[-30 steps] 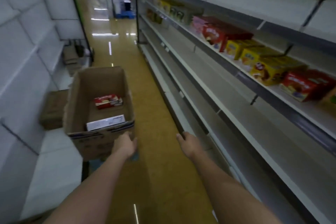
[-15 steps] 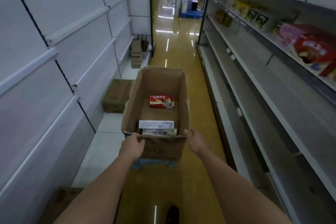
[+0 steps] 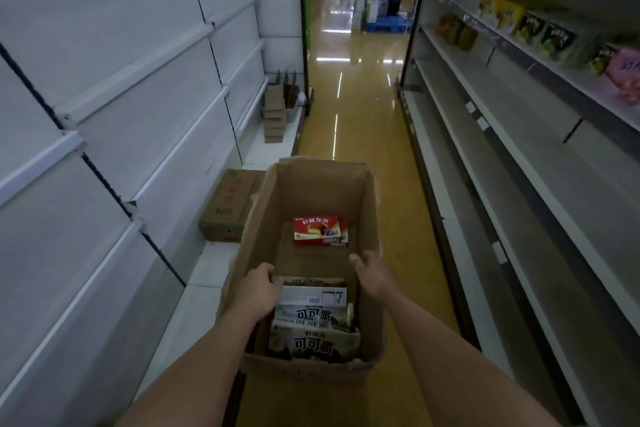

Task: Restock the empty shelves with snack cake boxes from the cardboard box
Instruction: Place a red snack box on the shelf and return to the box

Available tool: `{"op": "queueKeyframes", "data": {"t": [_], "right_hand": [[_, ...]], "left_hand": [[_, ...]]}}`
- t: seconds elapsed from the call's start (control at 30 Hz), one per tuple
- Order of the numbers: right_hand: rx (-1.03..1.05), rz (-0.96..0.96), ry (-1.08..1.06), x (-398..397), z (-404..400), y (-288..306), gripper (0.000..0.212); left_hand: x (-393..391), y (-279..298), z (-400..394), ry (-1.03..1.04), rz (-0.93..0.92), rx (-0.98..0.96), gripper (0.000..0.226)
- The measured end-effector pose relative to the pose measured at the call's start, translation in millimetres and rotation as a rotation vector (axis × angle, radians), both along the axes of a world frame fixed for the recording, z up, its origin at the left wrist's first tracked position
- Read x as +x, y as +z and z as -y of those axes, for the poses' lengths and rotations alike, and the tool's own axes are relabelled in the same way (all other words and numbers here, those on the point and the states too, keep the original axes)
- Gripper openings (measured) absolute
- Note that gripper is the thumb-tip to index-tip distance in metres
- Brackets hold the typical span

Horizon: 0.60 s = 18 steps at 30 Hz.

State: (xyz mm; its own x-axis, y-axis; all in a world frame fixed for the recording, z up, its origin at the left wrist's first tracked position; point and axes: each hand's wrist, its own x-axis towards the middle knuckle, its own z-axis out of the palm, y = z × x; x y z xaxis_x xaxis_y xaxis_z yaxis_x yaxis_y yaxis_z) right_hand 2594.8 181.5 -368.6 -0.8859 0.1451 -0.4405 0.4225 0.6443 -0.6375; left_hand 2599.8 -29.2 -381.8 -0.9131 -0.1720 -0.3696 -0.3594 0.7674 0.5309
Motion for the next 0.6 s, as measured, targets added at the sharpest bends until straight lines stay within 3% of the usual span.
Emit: {"op": "queueKeyframes", "data": {"t": [0.6], "right_hand": [[0.091, 0.185, 0.015, -195, 2, -75, 0.060]], "left_hand": [[-205, -102, -5, -0.093, 0.209, 0.036, 0.044]]}}
